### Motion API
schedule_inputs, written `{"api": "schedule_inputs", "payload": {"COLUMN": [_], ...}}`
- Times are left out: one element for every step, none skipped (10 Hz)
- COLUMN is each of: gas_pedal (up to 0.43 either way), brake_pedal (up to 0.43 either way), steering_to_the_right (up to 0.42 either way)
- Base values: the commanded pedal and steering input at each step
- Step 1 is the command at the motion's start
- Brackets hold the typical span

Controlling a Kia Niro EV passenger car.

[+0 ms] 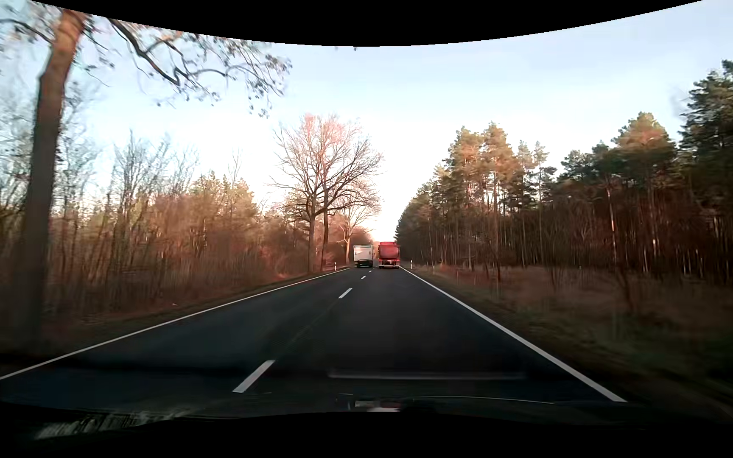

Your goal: Follow the waypoints while adhering to traffic rules and regulations

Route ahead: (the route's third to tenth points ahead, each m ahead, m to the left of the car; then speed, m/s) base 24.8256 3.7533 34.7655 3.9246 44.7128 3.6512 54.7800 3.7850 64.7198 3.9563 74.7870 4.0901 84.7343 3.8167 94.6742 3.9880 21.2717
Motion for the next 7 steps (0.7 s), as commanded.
{"api": "schedule_inputs", "payload": {"gas_pedal": [0.169, 0.169, 0.169, 0.169, 0.157, 0.157, 0.157], "brake_pedal": [0.000, 0.000, 0.000, 0.000, 0.000, 0.000, 0.000], "steering_to_the_right": [-0.001, -0.001, -0.001, -0.001, -0.001, -0.001, -0.001]}}
